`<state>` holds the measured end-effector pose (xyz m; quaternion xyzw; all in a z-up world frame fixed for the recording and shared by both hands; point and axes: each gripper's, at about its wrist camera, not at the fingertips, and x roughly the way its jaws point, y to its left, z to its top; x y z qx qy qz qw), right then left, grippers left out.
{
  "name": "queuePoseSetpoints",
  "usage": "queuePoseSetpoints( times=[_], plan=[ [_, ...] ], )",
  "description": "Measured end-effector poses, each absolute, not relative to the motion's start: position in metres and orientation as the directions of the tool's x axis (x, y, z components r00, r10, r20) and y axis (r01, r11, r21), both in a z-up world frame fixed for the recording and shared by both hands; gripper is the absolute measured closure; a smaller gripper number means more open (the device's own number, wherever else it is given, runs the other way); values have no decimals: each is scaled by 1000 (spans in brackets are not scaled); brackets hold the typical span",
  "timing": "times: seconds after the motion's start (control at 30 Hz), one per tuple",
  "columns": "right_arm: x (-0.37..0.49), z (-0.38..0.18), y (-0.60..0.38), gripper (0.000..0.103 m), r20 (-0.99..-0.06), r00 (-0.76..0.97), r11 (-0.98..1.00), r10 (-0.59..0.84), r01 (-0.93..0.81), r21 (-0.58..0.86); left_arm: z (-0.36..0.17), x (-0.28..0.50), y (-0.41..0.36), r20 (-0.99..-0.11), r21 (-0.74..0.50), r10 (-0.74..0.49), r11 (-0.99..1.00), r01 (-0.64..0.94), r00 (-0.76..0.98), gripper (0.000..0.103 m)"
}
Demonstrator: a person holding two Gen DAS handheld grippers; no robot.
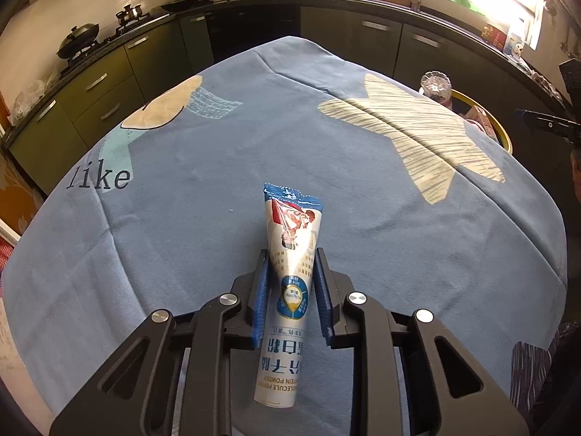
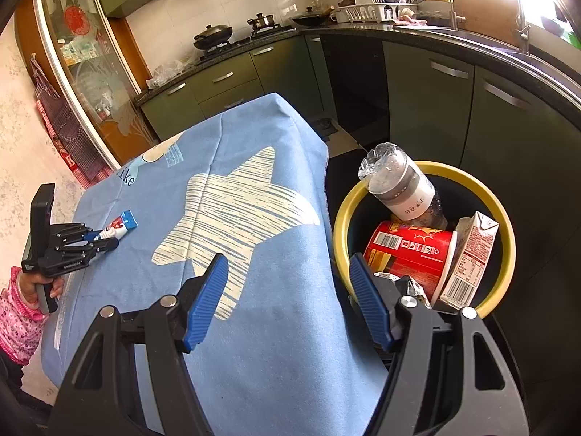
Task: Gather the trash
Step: 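Move the white tube over the bin and open the left gripper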
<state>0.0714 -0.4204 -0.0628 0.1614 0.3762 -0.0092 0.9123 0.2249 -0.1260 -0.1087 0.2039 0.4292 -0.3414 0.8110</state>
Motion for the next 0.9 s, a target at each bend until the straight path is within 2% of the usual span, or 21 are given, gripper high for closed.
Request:
queuePoseSetpoints(
  times=[0.3, 0.57, 0.73, 0.9],
  plan=[
    [42, -63, -457, 37, -652, 755, 926, 67, 197, 323, -66, 185, -196, -806, -5, -485, 579, 816, 339, 79],
    [-1, -69, -513, 37, -647, 762, 883, -38, 329, 335, -30, 158, -308, -774, -28, -581, 426, 904, 250, 79],
    [-23, -78, -537, 37, -651, 757, 857, -64, 376, 352, -29, 156, -394, -785, -54, -599, 320, 946, 158, 79],
    [-40, -85, -550, 37, -648, 758, 835, -75, 403, 375, -53, 173, -475, -816, -105, -570, 307, 946, 94, 79]
  ],
)
